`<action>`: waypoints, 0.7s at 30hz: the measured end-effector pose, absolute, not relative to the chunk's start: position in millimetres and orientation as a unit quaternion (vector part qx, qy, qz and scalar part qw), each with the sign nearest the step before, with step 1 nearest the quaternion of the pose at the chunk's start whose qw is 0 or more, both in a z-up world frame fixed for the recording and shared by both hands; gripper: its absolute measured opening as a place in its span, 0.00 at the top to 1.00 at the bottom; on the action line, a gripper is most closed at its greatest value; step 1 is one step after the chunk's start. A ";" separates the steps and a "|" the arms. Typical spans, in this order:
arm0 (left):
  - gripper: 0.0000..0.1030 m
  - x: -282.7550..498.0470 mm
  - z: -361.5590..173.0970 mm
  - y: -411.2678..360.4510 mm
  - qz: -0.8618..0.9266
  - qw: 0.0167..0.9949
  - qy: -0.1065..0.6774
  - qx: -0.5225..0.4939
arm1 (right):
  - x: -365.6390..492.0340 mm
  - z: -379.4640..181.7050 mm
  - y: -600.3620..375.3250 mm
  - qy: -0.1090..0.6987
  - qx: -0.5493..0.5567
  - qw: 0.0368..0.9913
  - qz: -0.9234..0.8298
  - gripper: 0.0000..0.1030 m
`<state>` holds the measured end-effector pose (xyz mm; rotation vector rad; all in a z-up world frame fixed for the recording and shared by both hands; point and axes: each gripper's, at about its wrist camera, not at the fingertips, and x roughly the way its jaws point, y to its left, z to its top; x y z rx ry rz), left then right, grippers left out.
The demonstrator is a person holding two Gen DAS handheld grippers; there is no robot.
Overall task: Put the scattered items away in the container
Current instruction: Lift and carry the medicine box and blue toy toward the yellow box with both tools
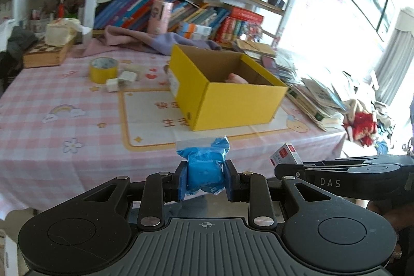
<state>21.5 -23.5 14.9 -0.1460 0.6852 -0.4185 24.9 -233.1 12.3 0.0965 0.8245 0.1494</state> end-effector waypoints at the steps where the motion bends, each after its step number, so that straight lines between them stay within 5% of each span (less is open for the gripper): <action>1: 0.74 22.1 14.5 -27.1 -0.208 0.917 0.334 -0.070 | 24.2 12.2 -236.5 0.401 0.049 0.912 0.068 0.87; 21: 0.74 52.6 14.7 -102.2 -0.282 0.896 0.341 -0.036 | 29.5 9.4 -304.9 0.407 0.079 0.910 0.006 0.87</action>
